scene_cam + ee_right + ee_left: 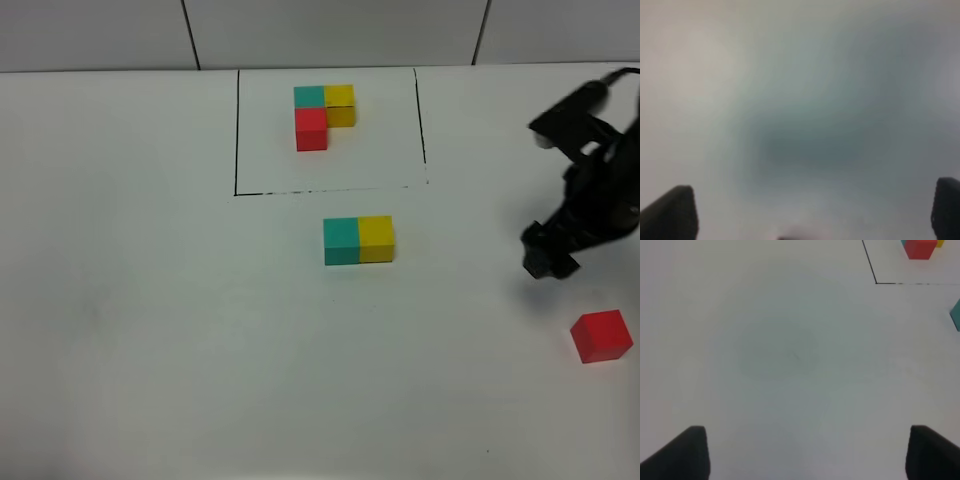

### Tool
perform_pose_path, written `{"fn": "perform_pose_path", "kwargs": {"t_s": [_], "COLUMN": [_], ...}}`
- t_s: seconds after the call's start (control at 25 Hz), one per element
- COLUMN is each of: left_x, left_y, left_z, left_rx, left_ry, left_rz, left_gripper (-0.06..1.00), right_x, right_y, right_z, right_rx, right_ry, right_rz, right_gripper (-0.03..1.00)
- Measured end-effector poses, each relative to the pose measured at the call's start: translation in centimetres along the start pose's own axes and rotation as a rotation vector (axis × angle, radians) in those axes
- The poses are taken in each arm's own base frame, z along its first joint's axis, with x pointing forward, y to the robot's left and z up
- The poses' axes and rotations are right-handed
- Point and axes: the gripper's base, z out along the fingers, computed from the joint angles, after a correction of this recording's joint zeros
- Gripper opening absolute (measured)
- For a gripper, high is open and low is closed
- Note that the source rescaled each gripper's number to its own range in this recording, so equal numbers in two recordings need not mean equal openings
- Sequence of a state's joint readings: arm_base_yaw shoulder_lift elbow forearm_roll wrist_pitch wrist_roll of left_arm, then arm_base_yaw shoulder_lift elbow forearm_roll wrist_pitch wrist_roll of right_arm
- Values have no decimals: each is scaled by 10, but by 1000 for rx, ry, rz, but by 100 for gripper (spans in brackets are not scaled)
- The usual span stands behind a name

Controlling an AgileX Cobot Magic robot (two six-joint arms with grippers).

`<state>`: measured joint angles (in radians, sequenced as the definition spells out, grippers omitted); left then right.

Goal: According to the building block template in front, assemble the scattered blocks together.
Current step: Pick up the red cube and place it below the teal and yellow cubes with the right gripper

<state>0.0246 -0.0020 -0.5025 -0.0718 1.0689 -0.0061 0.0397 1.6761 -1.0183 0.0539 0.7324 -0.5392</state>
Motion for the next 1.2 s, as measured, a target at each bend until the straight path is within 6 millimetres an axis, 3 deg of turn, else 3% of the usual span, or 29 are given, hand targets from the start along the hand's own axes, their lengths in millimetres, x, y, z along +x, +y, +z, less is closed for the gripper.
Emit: {"fn": "perform_pose_path", "kwargs": {"t_s": [0.16, 0.36, 0.6, 0.96, 1.08, 1.2], "left_x": [0, 0, 0, 0, 0, 0], "left_y": [0, 0, 0, 0, 0, 0], "left_z": [0, 0, 0, 0, 0, 0], "left_rx": [0, 0, 0, 0, 0, 0], "left_ry": [0, 0, 0, 0, 0, 0], "left_rz": [0, 0, 0, 0, 0, 0], "left_gripper": [74, 74, 74, 74, 74, 74], "right_x": [48, 75, 87, 91, 92, 91], "right_y": [-10, -13, -3, 0, -1, -1], "right_z": [-4, -1, 10, 46, 54, 57], "right_rx": [27, 14, -24, -74, -77, -75], "right_ry": [20, 39, 41, 102, 111, 106], "right_rz": [198, 383, 448, 513, 522, 532], "right_gripper": [90, 90, 90, 89, 84, 71]}}
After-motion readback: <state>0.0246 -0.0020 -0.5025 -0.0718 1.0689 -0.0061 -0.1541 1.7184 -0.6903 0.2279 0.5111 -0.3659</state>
